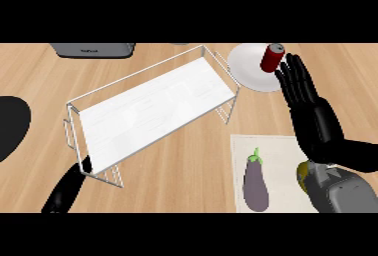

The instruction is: Pick the lemon from the placemat and place it in the tiered shelf

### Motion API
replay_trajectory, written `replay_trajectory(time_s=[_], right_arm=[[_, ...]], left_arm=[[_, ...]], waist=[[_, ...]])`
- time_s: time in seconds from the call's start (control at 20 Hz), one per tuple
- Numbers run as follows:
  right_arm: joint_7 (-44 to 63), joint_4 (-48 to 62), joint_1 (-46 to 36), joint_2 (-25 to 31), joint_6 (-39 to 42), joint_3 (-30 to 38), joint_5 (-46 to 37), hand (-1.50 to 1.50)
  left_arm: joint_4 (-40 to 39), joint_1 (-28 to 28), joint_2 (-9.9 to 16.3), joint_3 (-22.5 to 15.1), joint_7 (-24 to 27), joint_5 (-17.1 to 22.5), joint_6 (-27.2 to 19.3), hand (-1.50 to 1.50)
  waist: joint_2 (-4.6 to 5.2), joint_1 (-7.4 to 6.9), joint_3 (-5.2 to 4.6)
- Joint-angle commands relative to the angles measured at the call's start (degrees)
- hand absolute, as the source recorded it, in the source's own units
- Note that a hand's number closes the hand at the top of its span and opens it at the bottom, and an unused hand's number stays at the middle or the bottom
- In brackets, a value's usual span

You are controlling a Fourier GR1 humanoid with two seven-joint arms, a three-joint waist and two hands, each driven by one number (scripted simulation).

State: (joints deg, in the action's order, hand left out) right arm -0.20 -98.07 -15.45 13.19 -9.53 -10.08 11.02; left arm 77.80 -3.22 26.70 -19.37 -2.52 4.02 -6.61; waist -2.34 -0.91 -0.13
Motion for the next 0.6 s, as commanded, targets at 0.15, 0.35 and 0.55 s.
replay_trajectory(time_s=[0.15,0.35,0.55], right_arm=[[-2.07,-2.77,4.07,4.24,5.36,1.23,1.47,1.50],[-1.00,3.55,8.10,6.34,-0.83,13.71,4.02,-1.50],[-12.14,1.93,16.26,8.74,17.39,19.35,18.67,-1.50]], left_arm=[[10.54,0.63,-2.31,10.14,2.01,5.04,-7.64,0.00],[14.65,5.33,-4.67,14.52,-0.20,9.35,-10.42,0.00],[17.76,3.18,-6.53,12.70,-0.44,7.73,-12.03,0.00]], waist=[[1.72,1.69,0.13],[2.26,2.74,0.29],[2.12,1.82,0.32]])
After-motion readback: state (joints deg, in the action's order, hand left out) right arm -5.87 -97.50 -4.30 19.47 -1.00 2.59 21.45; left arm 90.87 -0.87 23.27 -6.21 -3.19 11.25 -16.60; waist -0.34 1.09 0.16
